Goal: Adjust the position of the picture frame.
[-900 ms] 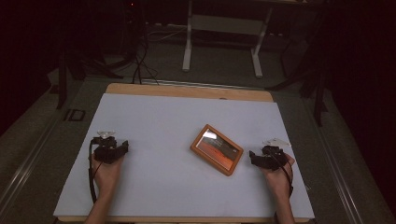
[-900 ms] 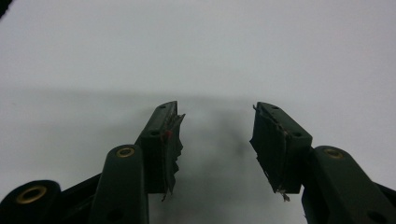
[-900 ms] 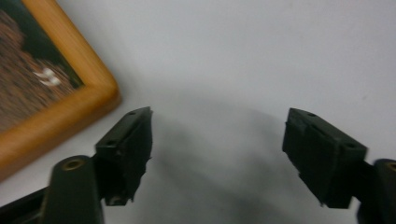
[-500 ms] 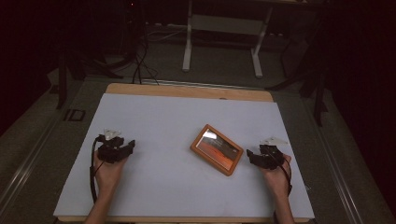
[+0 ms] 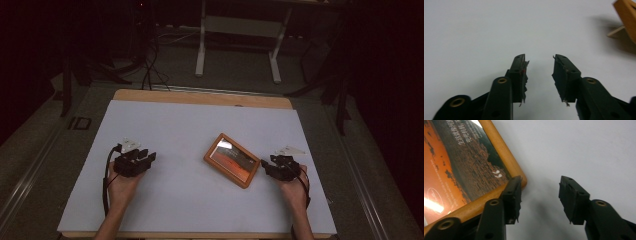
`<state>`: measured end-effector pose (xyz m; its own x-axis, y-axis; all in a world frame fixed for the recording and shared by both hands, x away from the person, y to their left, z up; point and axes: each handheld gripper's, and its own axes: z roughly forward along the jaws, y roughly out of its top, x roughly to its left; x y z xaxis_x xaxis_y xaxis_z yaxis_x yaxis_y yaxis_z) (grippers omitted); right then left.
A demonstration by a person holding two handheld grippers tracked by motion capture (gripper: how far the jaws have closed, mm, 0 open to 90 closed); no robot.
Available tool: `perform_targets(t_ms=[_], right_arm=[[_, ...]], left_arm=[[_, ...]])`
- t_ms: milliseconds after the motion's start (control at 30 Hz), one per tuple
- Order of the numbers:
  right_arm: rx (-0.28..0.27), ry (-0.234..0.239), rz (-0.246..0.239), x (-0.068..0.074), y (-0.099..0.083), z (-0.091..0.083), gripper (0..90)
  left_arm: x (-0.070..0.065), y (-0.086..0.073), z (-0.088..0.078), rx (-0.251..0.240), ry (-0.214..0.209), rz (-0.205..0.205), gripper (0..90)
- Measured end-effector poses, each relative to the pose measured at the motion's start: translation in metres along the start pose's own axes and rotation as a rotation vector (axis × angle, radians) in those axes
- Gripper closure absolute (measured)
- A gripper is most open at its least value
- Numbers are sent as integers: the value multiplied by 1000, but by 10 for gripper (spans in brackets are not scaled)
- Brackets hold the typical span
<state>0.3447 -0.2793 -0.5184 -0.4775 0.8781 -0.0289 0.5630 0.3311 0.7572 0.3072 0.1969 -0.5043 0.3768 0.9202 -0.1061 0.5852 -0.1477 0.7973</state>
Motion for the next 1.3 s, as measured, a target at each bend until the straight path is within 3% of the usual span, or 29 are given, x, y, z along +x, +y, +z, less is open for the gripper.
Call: perform_targets(t_ms=[200, 333, 367, 533, 833, 1133, 1300], right_arm=[[-21, 11, -6, 3, 6, -1, 748], [-25, 11, -23, 6, 11, -1, 893], [-22, 14, -24, 6, 13, 0, 897], [-6, 36, -22, 5, 18, 11, 898], [14, 64, -10, 3, 24, 32, 899], [50, 106, -1, -3, 24, 40, 900], [57, 140, -13, 2, 19, 37, 900]], left_arm=[[-16, 0, 7, 16, -53, 35, 708], [-29, 2, 9, 17, -83, 88, 840], [-31, 2, 9, 14, -86, 94, 893], [-41, 6, 11, 12, -138, 108, 899], [-53, 6, 15, 10, -169, 129, 898], [-67, 5, 22, 28, -217, 150, 898], [-77, 5, 28, 42, -251, 159, 897]])
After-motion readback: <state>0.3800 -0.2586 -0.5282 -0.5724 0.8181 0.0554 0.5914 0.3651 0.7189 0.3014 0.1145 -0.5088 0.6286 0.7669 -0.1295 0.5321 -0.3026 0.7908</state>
